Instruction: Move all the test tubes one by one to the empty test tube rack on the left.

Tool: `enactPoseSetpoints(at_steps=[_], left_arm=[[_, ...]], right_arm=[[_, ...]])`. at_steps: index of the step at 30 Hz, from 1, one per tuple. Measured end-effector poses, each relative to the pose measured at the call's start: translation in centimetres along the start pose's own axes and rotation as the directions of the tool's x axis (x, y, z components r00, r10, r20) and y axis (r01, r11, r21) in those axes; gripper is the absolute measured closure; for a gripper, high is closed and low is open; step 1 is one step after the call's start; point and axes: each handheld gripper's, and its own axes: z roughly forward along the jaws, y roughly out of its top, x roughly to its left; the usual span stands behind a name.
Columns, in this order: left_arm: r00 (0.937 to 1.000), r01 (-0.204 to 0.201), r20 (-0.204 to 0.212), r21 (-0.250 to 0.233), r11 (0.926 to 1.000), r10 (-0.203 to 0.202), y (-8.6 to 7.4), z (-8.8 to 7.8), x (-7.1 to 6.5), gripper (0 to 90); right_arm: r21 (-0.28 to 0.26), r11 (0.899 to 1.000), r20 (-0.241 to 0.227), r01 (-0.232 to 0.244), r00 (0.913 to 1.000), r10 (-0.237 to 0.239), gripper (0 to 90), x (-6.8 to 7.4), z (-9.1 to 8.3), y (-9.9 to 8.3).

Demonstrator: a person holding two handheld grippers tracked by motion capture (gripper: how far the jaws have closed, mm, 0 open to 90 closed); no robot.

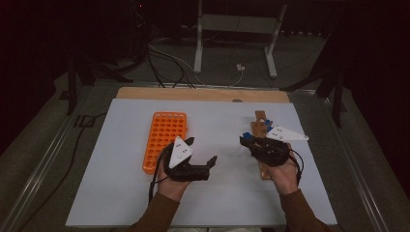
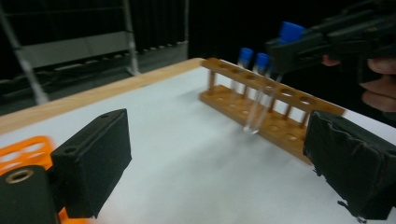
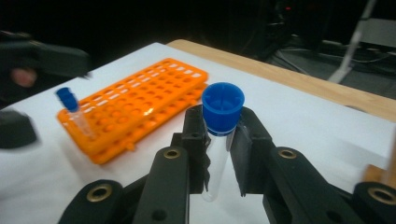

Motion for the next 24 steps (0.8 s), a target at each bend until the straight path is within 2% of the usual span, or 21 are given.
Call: enactPoseSetpoints(at_steps=[3, 6, 10, 11, 13, 15, 24], left_arm=[[1.0, 0.001, 0.008, 0.015, 0.9999, -0.001, -0.1, 1.1, -0.7, 15.9], [0.9997, -0.017, 0.019, 0.037, 0.9992, 0.016, -0.2, 2.0, -1.4, 16.8], [0.9997, -0.023, 0.009, 0.058, 0.9981, 0.022, -0.2, 3.0, -2.0, 24.0], [0.9996, -0.026, 0.009, 0.063, 0.9977, 0.025, -0.2, 3.2, -2.1, 27.1], [0.9993, -0.021, 0.032, 0.073, 0.9971, 0.019, -0.3, 3.6, -2.1, 39.9], [0.9988, -0.021, 0.046, 0.076, 0.9969, 0.018, -0.4, 3.9, -2.1, 46.3], [0.9967, -0.02, 0.08, 0.07, 0.9974, 0.015, -0.4, 4.4, -2.3, 66.9]], right_arm=[[0.01, 1.0, -0.027, 0.01, 0.9996, -0.01, 76.5, 0.5, 0.3, 0.0], [0.018, 1.0, -0.047, 0.02, 0.9987, -0.019, 76.5, 1.0, 0.6, 0.0], [0.027, 0.999, -0.064, 0.033, 0.9974, -0.031, 76.5, 1.6, 0.9, 0.0], [0.027, 0.999, -0.068, 0.035, 0.9971, -0.034, 76.5, 1.7, 1.0, 0.0], [0.029, 0.999, -0.075, 0.035, 0.9966, -0.033, 76.5, 1.9, 1.1, 0.0], [0.03, 0.999, -0.086, 0.036, 0.9958, -0.034, 76.5, 2.0, 1.1, 0.1], [0.037, 0.999, -0.118, 0.04, 0.9924, -0.036, 76.5, 2.7, 1.5, 0.0]])
